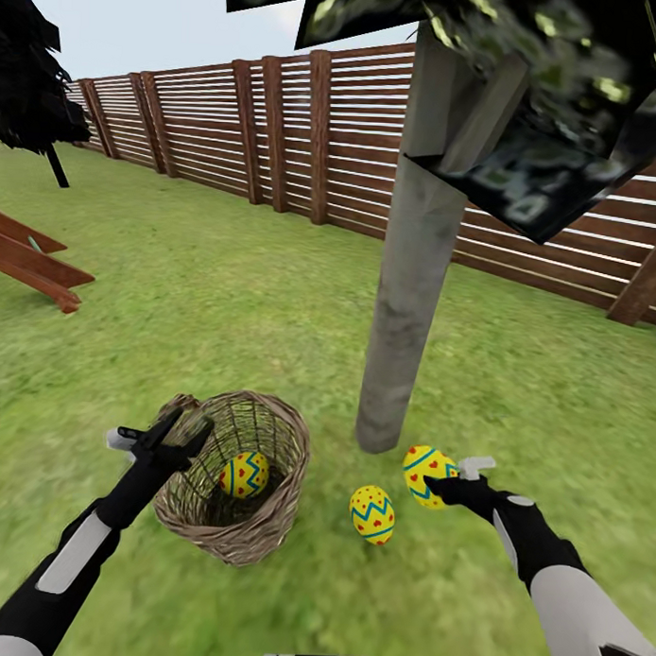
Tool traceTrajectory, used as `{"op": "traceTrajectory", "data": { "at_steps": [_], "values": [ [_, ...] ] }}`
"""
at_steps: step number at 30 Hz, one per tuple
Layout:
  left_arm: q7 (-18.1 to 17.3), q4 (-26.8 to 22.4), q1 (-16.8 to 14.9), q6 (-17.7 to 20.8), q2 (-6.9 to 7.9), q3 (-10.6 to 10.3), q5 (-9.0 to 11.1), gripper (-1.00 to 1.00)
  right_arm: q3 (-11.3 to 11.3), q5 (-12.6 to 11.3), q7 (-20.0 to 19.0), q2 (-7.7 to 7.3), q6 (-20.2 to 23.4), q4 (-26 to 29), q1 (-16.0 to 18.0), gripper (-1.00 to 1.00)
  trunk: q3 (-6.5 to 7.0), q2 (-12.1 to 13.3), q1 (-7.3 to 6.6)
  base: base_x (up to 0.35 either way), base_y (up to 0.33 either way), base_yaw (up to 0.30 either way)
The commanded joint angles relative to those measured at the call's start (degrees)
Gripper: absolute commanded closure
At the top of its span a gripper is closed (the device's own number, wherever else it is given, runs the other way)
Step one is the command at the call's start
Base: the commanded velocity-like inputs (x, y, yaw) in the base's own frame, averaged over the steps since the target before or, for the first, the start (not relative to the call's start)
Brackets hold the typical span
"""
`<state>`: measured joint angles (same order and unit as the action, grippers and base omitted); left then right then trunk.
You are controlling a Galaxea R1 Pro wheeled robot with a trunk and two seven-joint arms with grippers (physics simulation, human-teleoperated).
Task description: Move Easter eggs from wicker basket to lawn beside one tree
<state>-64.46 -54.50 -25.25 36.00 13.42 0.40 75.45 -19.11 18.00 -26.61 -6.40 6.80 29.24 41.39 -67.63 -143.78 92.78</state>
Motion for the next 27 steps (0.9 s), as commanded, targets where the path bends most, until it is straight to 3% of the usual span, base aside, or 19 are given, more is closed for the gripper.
{"op": "traceTrajectory", "data": {
  "at_steps": [1,5,10,15,16,18,22,27],
  "values": [
    [0.31,-0.02,0.12,0.82,-0.31,-0.38,0.37,-1.00,-0.57,0.09,-0.47,0.39,0.17,-0.04,0.01,1.00,-0.05,-0.02,-0.01,0.000,0.000,0.000],
    [-1.00,-0.66,1.31,1.50,-1.61,-1.66,0.47,-1.00,-0.83,-1.24,-1.77,1.69,1.47,1.26,0.01,1.00,-0.05,-0.02,-0.01,0.000,0.000,0.000],
    [-2.62,-2.26,1.43,1.76,-2.51,-3.01,0.12,-1.00,-0.84,-2.40,-2.44,3.31,1.77,1.28,0.01,1.00,1.06,0.05,-0.14,0.000,0.000,0.000],
    [-1.39,-3.87,1.57,1.66,-3.96,-4.64,0.98,-1.00,-0.84,-2.61,-2.31,3.49,1.64,0.91,0.01,1.00,2.17,0.11,-0.27,-0.005,0.000,0.000],
    [24.00,-13.34,1.59,1.58,-7.85,-10.82,1.21,-1.00,-0.79,-2.61,-2.26,3.50,1.59,0.44,0.01,1.00,2.39,0.13,-0.30,-0.191,0.000,0.000],
    [27.62,-13.50,1.60,1.35,-9.57,-11.09,1.04,-1.00,-0.76,-2.62,-2.23,3.50,1.56,-0.22,0.01,1.00,2.83,0.15,-0.35,-0.289,0.000,0.000],
    [28.85,-12.10,1.60,0.76,-11.34,-11.85,0.88,-1.00,-0.75,-2.53,-2.19,3.50,1.45,-1.39,0.01,1.00,3.72,0.21,-0.45,-0.330,0.000,0.000],
    [30.92,-10.14,1.60,0.57,-12.38,-12.43,0.84,-1.00,-0.75,-2.44,-2.14,3.50,1.37,-2.15,0.01,1.00,4.83,0.27,-0.58,-0.337,0.000,0.000]
  ]
}}
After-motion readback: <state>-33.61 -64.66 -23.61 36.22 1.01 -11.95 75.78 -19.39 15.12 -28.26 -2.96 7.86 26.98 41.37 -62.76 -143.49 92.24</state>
